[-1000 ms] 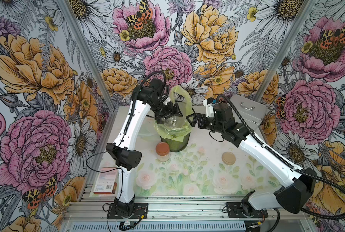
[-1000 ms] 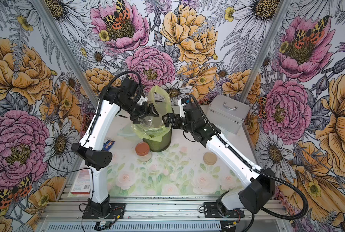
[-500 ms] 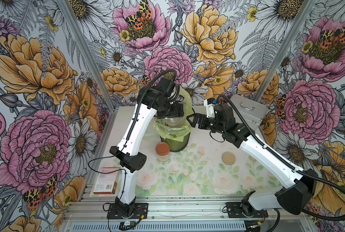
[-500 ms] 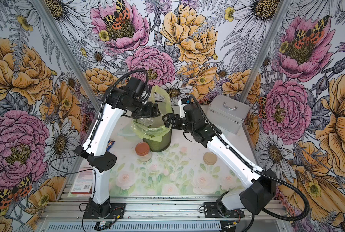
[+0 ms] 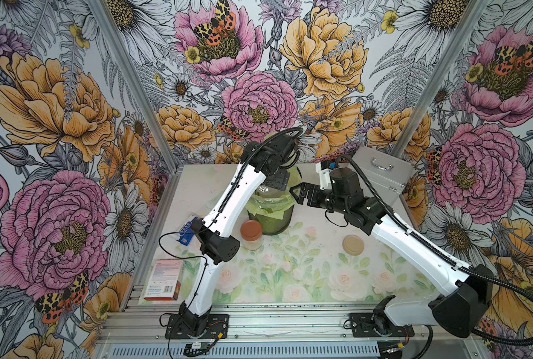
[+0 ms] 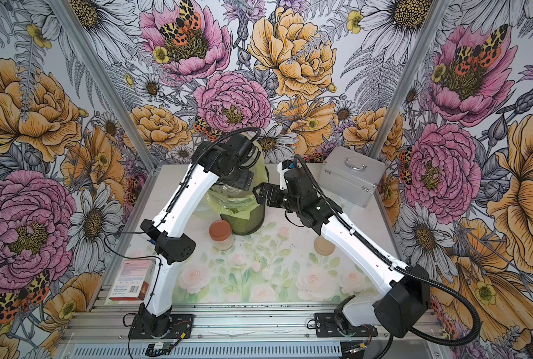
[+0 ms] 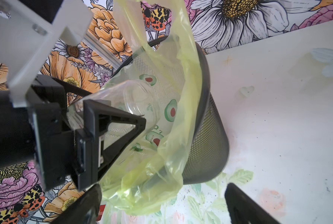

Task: Empty moldy rice from jars
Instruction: Move the trash bin to the center of the board.

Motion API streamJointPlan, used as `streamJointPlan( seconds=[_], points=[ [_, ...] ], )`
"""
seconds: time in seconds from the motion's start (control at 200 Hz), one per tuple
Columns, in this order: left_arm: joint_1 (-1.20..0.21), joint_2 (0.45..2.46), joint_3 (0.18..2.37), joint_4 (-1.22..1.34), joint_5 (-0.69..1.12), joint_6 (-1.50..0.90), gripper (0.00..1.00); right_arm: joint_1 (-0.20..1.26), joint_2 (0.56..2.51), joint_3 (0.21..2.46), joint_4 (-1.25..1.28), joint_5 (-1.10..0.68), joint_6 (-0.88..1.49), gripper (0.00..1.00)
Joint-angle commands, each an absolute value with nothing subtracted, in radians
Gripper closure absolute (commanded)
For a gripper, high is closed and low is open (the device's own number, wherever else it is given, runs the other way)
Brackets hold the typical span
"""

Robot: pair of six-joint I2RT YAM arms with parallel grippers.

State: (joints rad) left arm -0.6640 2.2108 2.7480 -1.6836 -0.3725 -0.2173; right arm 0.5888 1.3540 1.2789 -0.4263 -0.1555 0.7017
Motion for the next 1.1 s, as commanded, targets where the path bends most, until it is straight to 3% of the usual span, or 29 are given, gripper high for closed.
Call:
streamJointPlan(
  seconds=[0.0, 0.26, 0.445, 0.866, 0.986, 1.096],
  points=[
    [-0.686, 2.192, 2.811, -1.683, -0.531, -0.183, 1.0, 0.594, 1.323, 1.272, -0.394, -0.175, 0.712, 0.0],
    [-0.688, 2.121, 2.806, -1.665, -0.451, -0.236, 1.0, 0.594, 1.328, 1.281, -0.394, -0.175, 0.716, 0.0],
    [-0.572, 2.047, 2.679, -1.689, -0.077, -0.37, 1.0, 0.594, 1.336, 1.29, -0.392, -0.175, 0.716, 0.0],
    [-0.347, 2.125, 2.766, -1.693, 0.719, -0.704, 1.0, 0.598, 1.313, 1.255, -0.368, -0.165, 0.728, 0.0],
    [-0.288, 2.138, 2.825, -1.616, 0.844, -0.838, 1.0, 0.598, 1.295, 1.246, -0.368, -0.154, 0.728, 0.0],
    [-0.242, 2.096, 2.771, -1.614, 0.804, -0.802, 1.0, 0.599, 1.289, 1.243, -0.369, -0.15, 0.731, 0.0]
  ],
)
